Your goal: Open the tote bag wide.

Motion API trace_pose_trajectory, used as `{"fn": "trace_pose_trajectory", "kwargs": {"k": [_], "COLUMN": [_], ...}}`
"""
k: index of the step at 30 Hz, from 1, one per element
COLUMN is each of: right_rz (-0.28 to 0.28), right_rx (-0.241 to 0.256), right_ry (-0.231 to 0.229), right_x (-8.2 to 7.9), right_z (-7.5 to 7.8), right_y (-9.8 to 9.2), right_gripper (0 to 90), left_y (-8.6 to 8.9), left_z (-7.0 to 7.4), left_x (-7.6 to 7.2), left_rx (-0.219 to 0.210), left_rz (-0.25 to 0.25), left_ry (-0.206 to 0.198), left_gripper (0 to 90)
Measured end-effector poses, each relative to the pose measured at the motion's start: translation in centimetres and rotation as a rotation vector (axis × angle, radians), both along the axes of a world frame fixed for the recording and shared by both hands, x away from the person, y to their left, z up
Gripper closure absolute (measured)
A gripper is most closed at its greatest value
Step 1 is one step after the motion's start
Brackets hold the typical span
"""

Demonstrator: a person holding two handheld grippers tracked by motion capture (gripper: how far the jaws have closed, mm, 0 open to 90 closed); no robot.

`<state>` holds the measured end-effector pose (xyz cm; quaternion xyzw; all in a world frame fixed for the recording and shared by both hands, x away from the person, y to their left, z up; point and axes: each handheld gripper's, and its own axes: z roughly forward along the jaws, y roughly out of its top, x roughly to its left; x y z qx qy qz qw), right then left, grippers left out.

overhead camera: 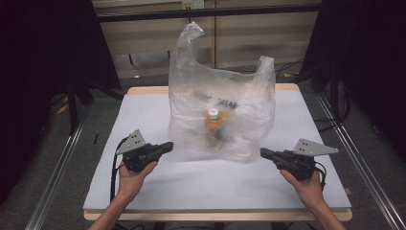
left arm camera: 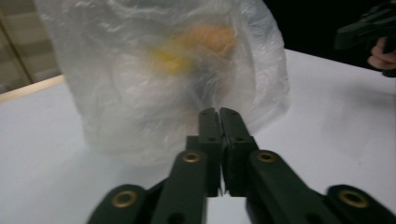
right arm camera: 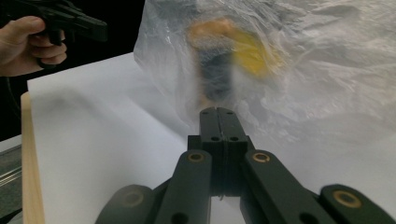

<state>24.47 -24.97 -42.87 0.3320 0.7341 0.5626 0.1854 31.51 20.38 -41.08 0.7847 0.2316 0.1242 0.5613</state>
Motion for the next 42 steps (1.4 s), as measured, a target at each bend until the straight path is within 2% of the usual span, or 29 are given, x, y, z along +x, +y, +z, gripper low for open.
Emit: {"fn": "trace_pose_trajectory", "kwargs": {"k": [3, 6, 9, 12, 15, 20, 23, 27, 30, 35, 42], "right_rz": [0.016, 0.027, 0.025, 0.026, 0.023, 0.014, 0.012, 0.009, 0.015, 0.031, 0.03], "right_rx": [0.01, 0.013, 0.013, 0.01, 0.011, 0.004, 0.007, 0.002, -0.004, -0.04, -0.057], "right_ry": [0.0, 0.005, 0.017, 0.02, 0.02, 0.011, 0.014, 0.02, 0.027, 0.034, 0.065], "right_x": [1.0, 2.1, 3.1, 4.2, 5.2, 7.2, 8.3, 9.9, 11.0, 12.4, 13.4], "right_z": [0.7, 1.4, 1.9, 2.3, 2.7, 4.0, 4.4, 4.4, 4.5, 4.7, 3.4], "right_y": [0.3, 0.7, 1.2, 1.7, 1.9, 2.2, 2.5, 3.4, 4.5, 6.5, 8.2], "right_gripper": [90.0, 90.0, 90.0, 90.0, 90.0, 90.0, 90.0, 90.0, 90.0, 90.0, 90.0], "left_y": [-1.0, -2.1, -2.9, -3.6, -4.5, -6.5, -7.3, -8.1, -8.3, -8.7, -8.8], "left_z": [0.6, 1.2, 1.7, 2.2, 3.2, 5.3, 5.6, 4.3, 3.3, 1.6, -0.9], "left_x": [0.7, 1.2, 2.0, 2.9, 3.7, 5.2, 6.1, 6.9, 7.3, 7.6, 7.8], "left_rx": [-0.013, -0.008, -0.01, -0.039, -0.05, -0.041, -0.045, -0.005, 0.005, 0.048, 0.109], "left_rz": [-0.029, -0.054, -0.056, -0.058, -0.052, -0.069, -0.059, -0.041, -0.037, -0.047, -0.044], "left_ry": [0.005, -0.002, 0.001, -0.002, -0.008, -0.047, -0.051, -0.033, -0.003, 0.024, 0.07], "left_gripper": [90.0, 90.0, 90.0, 90.0, 90.0, 90.0, 90.0, 90.0, 89.9, 90.0, 90.0]}}
